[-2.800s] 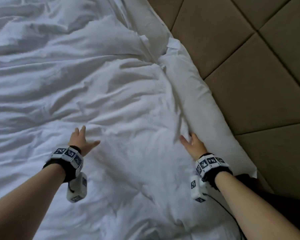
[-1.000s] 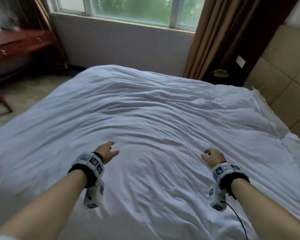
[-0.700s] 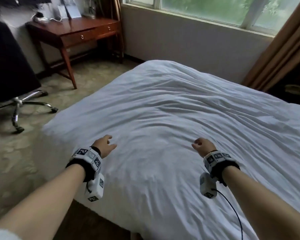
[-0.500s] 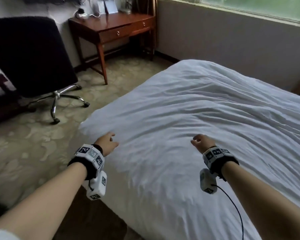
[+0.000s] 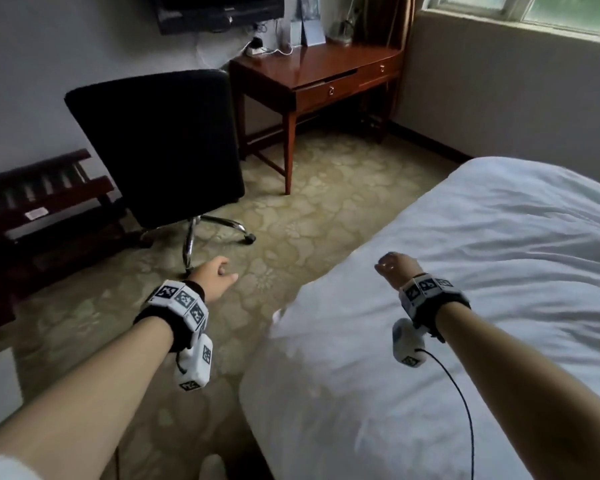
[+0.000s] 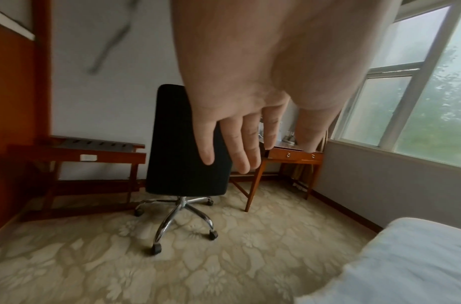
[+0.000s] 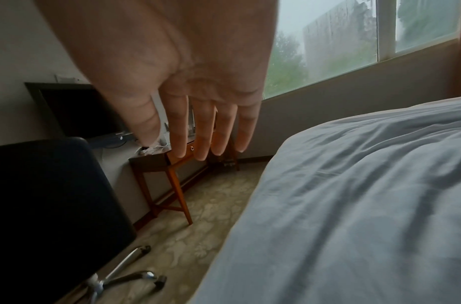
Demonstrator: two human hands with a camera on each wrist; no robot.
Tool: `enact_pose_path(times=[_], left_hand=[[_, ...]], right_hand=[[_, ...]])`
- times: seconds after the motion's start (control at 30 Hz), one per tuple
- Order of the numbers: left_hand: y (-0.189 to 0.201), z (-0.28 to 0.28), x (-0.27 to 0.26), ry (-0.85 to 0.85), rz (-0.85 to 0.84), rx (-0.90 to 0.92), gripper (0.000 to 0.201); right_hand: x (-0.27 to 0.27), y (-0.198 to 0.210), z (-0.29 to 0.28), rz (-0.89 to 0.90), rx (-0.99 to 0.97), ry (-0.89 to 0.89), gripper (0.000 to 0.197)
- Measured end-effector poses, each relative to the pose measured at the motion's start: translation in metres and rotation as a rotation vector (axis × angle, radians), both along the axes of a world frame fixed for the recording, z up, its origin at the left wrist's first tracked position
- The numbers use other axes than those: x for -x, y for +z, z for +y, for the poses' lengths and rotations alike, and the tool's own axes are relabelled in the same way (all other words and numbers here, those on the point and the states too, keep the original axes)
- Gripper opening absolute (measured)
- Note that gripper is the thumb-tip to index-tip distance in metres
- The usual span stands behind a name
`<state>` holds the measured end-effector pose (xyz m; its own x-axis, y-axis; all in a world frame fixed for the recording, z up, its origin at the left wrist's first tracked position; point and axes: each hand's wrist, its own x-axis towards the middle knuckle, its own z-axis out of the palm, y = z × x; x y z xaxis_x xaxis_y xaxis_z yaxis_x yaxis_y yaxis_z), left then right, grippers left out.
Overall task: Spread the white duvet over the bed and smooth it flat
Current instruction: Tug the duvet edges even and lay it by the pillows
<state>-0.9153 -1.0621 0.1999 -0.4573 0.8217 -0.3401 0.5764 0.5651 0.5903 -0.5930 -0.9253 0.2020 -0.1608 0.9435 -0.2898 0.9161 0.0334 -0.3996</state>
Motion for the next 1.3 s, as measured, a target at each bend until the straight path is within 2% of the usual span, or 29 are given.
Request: enact_pose_path(times=[0.13,0.3,0.5,0.63,0.73,0.9,1.0,1.17,1.3], left_hand=[[0.013,0.075,0.075,-0.102,0.027,-0.034,0.048],[0.032,0.183,0.121,-0.253,0.045,-0.059,0.047],[0.021,0.310,0.148,-0.384,-0.002,-0.054,0.047],[0.030,0.415,0.169,-0.438,0.094,-0.048,0.048],[0.038,0.487,0.171,-0.471,0.077,-0.069,0.046],[0.042,0.629,0.147,-0.575,0.080,-0.080,0.047],[0.039,0.713,0.117,-0.679,0.068,-0.079,0.048],[0.037,0.866,0.057,-0.834,-0.003,-0.059,0.048],[0.041,0.965,-0.001,-0.923,-0.011,-0.077,0.045]], right_hand=[[0.072,0.016,0.039,0.008,-0.007,-0.067,0.033],[0.127,0.038,0.102,0.056,-0.055,-0.160,0.032],[0.164,0.020,0.208,0.086,-0.044,-0.249,0.032],[0.178,0.013,0.290,0.085,-0.029,-0.314,0.033],[0.176,0.018,0.342,0.094,-0.013,-0.373,0.032],[0.154,0.036,0.443,0.114,-0.064,-0.485,0.032],[0.136,0.032,0.499,0.090,-0.064,-0.553,0.033],[0.089,0.030,0.587,0.095,-0.046,-0.797,0.032],[0.045,0.035,0.641,0.115,-0.082,-0.955,0.031]])
